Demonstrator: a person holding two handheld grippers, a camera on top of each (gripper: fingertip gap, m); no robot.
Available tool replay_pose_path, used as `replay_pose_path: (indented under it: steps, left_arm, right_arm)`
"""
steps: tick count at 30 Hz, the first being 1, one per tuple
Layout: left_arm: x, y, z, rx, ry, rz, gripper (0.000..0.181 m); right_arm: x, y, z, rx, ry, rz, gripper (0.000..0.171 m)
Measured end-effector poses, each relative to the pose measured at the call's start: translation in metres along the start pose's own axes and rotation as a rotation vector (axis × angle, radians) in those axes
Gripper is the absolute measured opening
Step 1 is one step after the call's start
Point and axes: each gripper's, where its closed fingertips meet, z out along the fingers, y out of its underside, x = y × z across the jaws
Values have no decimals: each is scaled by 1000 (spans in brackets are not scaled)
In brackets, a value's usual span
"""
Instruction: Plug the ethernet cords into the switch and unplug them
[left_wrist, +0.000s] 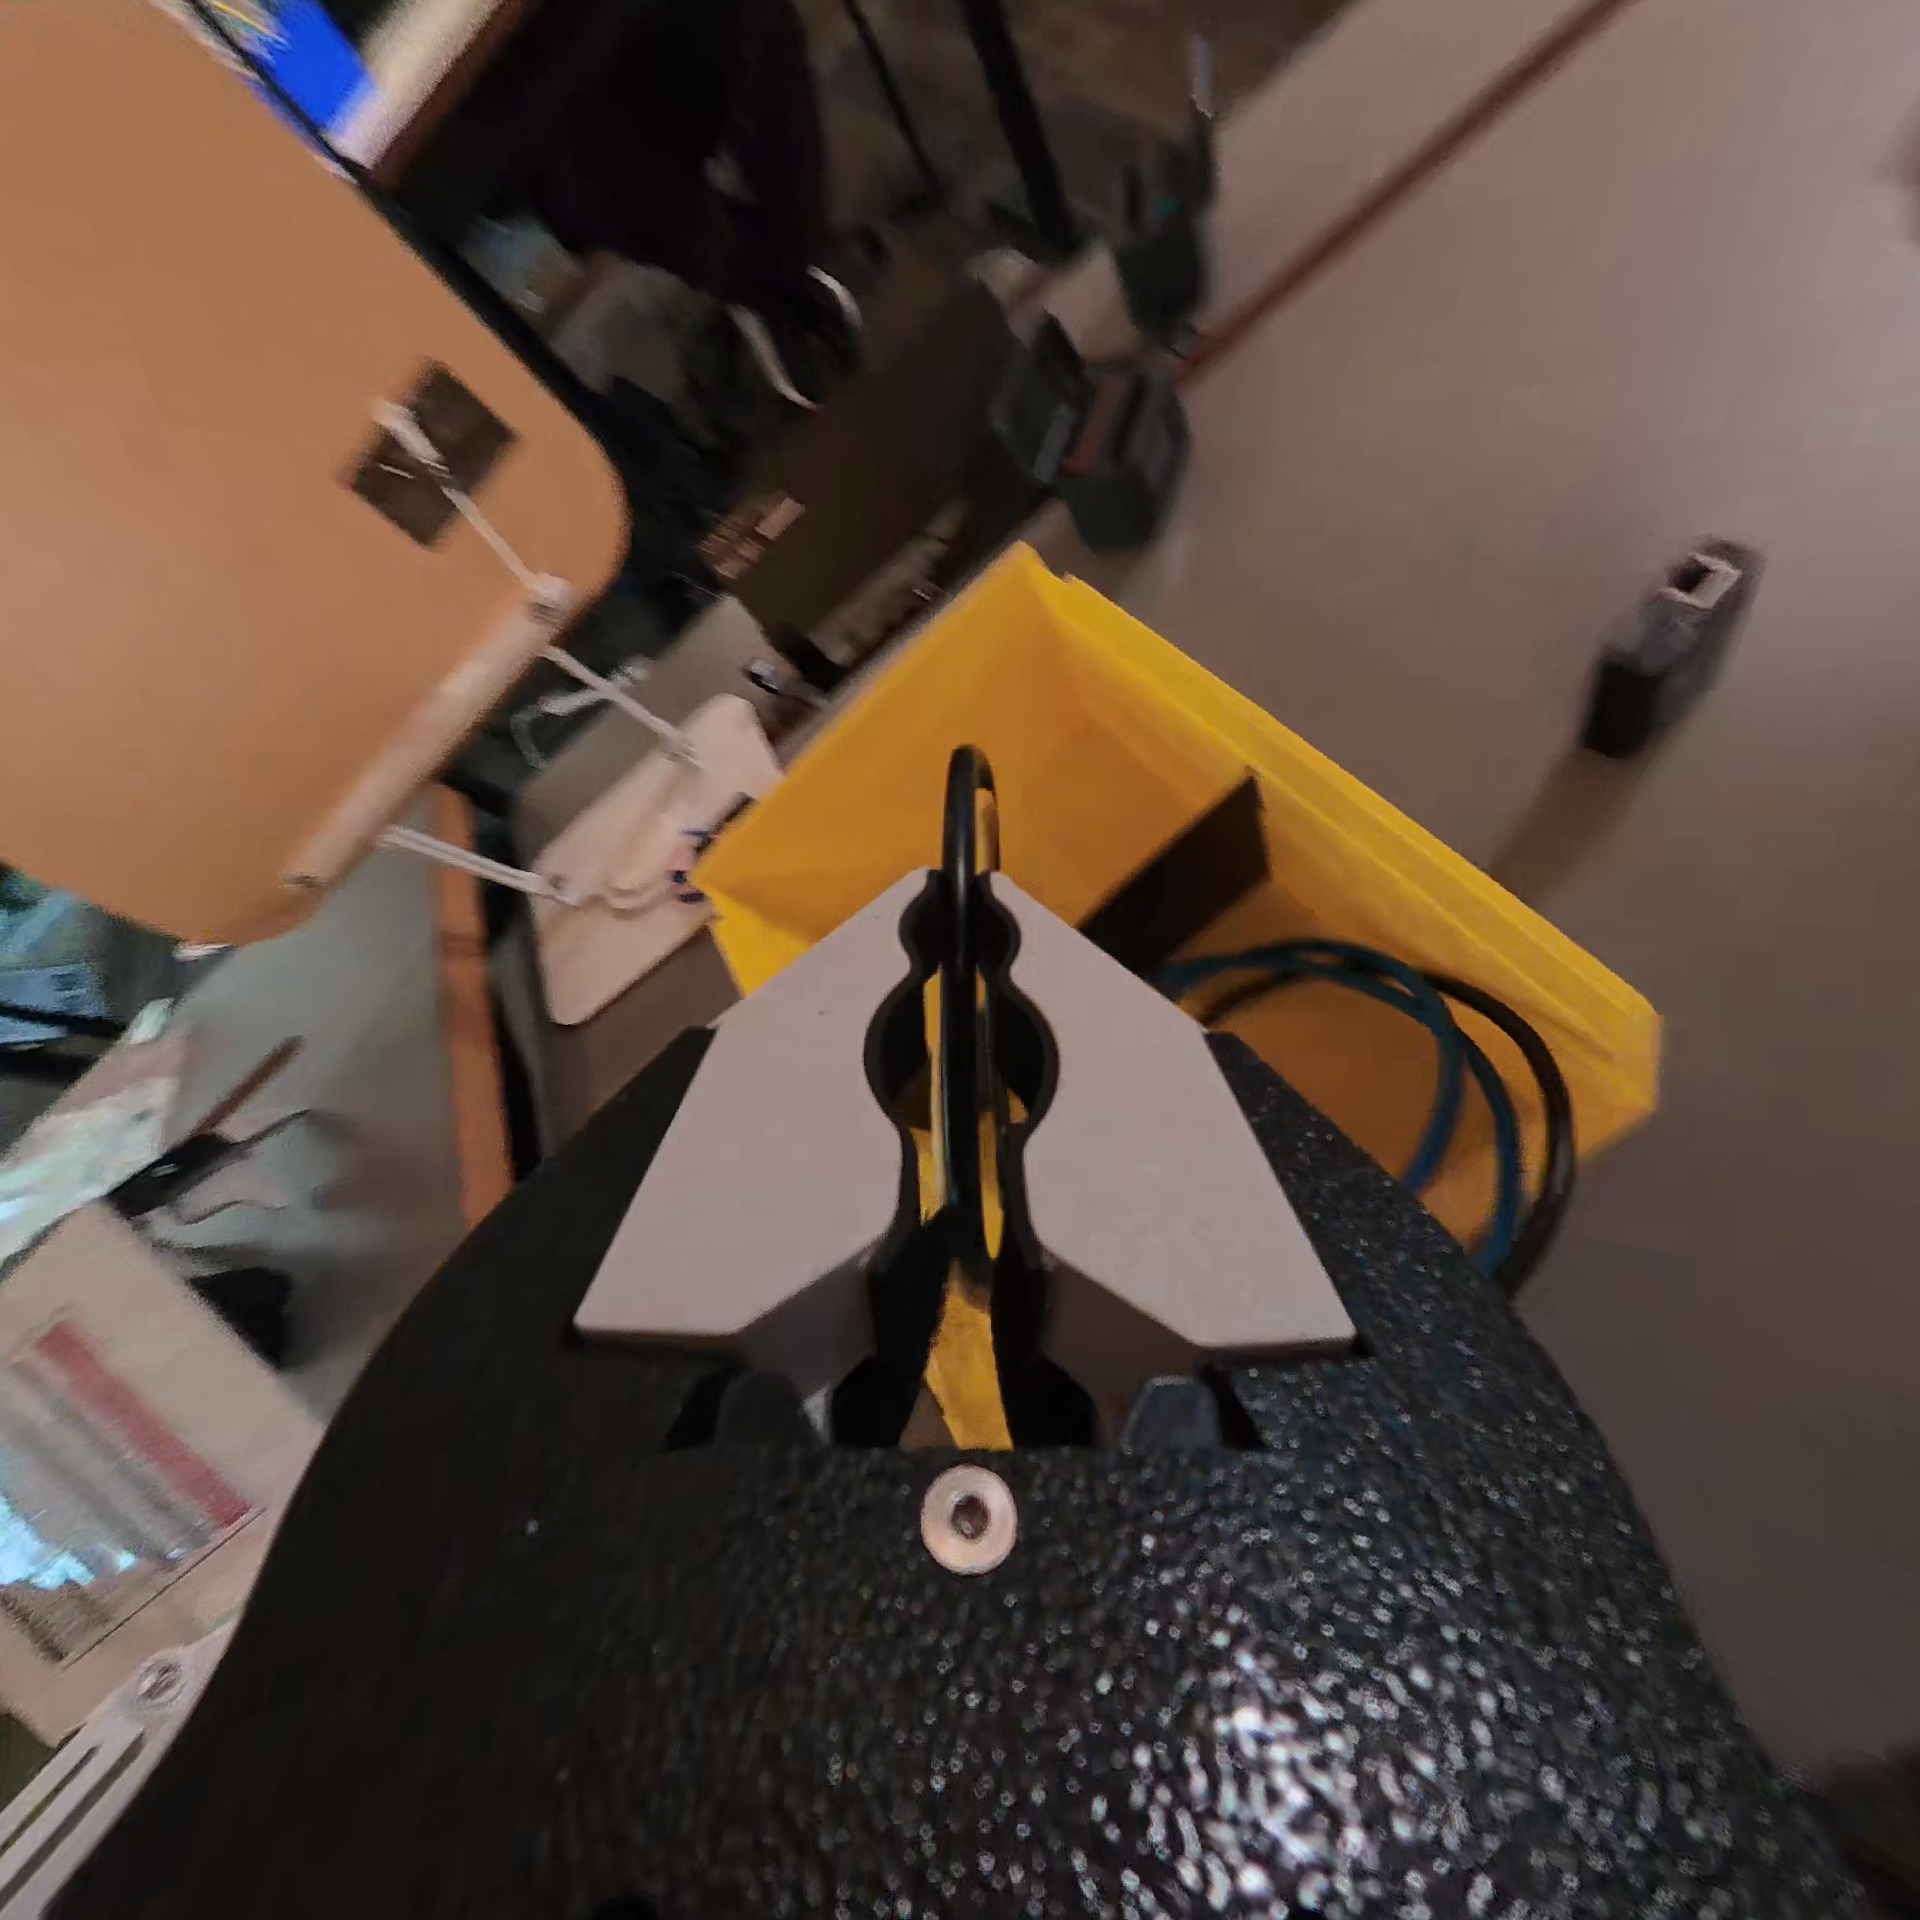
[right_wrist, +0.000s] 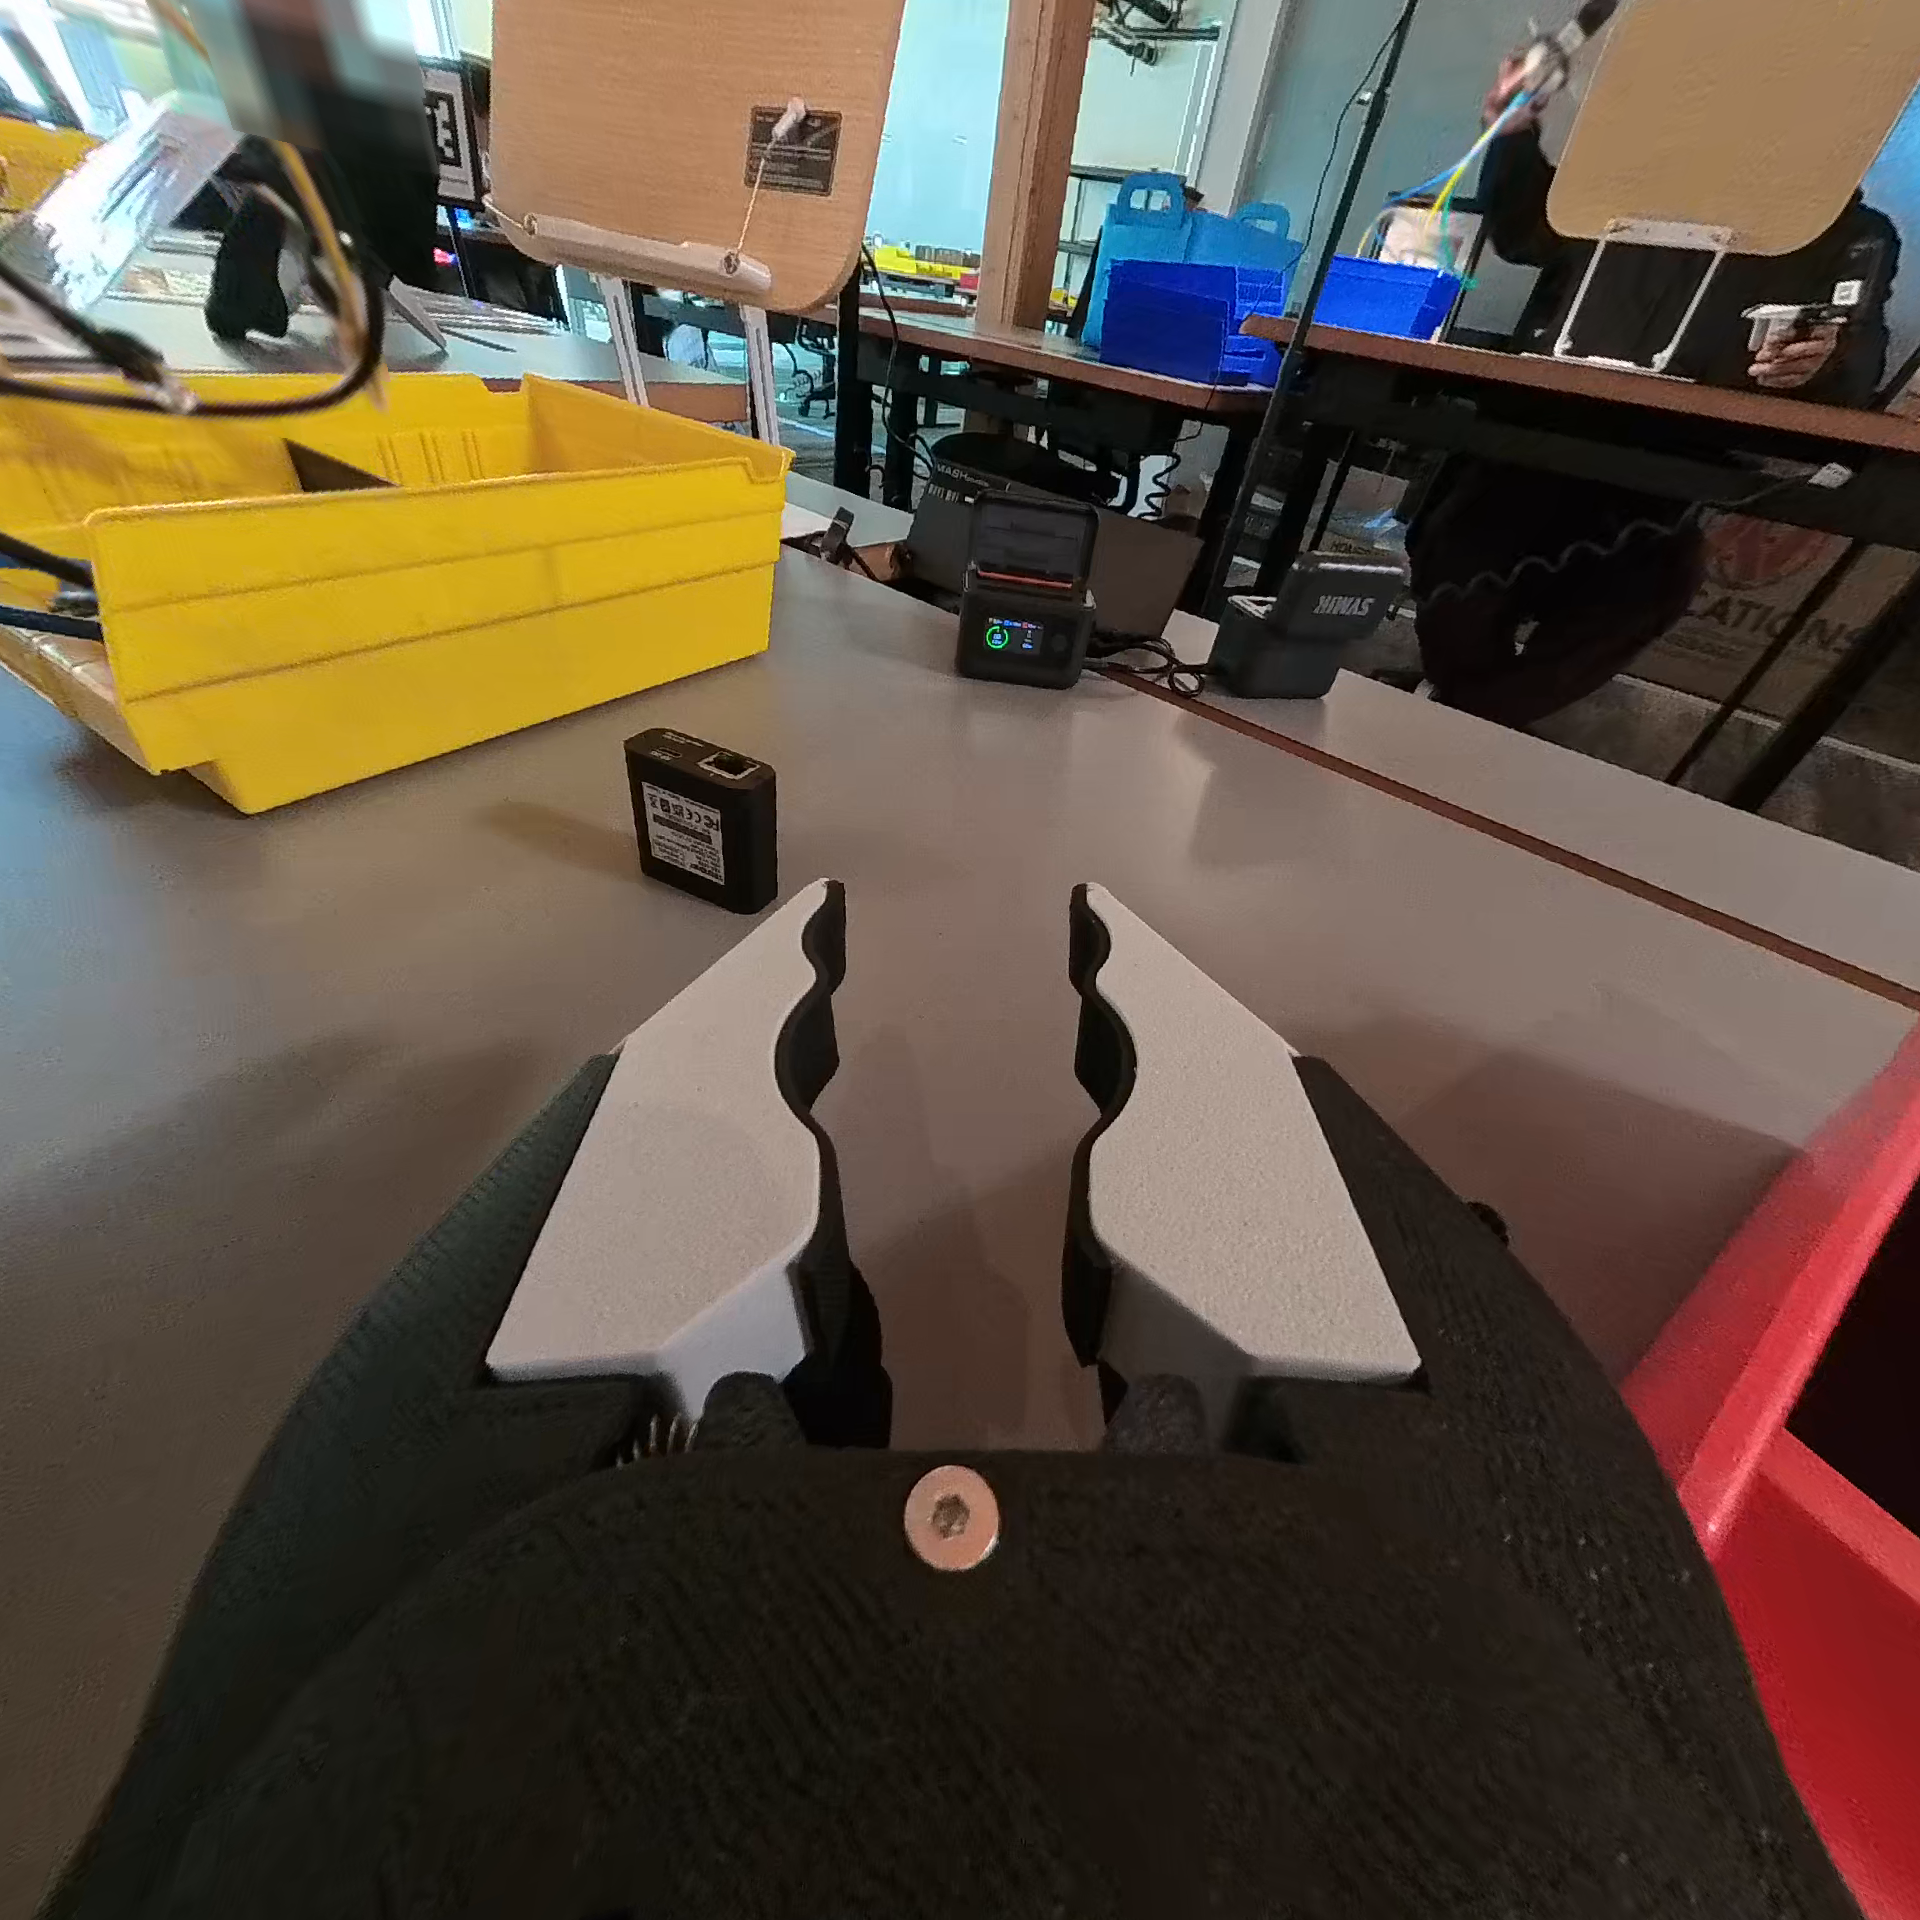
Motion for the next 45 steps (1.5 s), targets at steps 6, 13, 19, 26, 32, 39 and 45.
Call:
replay_pose_path:
  steps: [6,13,19,26,32,39,45]
  left_arm:
    - [-34,-35,-19,199,-202,-75,3]
    - [-29,-38,-14,222,-49,-260,3]
    - [-18,-31,-9,234,70,-355,3]
    - [-37,-73,-38,396,-100,-228,4]
    - [-72,-151,-81,479,-232,-58,3]
    - [-112,-260,-140,639,-348,73,3]
    - [-126,-322,-165,728,-449,141,3]
  right_arm:
    - [-1,0,0,0,-1,-4,42]
    - [-2,-1,0,0,-7,-10,42]
    - [-3,-2,-1,2,-8,-17,42]
    - [-4,-1,0,-2,-8,-18,42]
    - [-3,0,1,-6,-6,-16,42]
    - [-3,2,1,-14,-4,-20,42]
    - [-3,1,1,-11,-4,-22,42]
